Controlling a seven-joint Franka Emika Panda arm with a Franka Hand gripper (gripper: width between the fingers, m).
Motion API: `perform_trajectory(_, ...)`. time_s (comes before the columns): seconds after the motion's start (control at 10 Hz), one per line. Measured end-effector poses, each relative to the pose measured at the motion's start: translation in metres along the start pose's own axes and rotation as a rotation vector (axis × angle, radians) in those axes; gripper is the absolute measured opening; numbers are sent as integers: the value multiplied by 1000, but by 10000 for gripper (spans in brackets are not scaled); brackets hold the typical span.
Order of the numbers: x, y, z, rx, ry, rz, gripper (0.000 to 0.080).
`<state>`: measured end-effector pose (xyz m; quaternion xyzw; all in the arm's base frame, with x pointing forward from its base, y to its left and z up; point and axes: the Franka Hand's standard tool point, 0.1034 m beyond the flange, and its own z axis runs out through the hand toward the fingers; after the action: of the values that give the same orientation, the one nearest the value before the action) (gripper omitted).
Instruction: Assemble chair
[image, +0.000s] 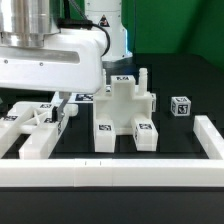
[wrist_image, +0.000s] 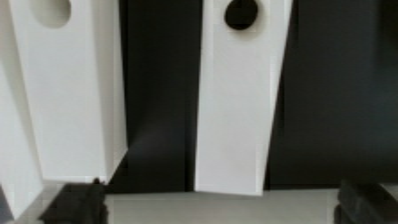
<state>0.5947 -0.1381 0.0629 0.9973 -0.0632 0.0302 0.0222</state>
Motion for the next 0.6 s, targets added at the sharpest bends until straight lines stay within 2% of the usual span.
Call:
perform_trajectory(0.1,-1,-2,2,17,-24,15,648)
perform_trajectory(0.3,3,2,-2,36,-39,3,648)
perform_trajectory(0.6,2,1,-1,33,-37,4,648)
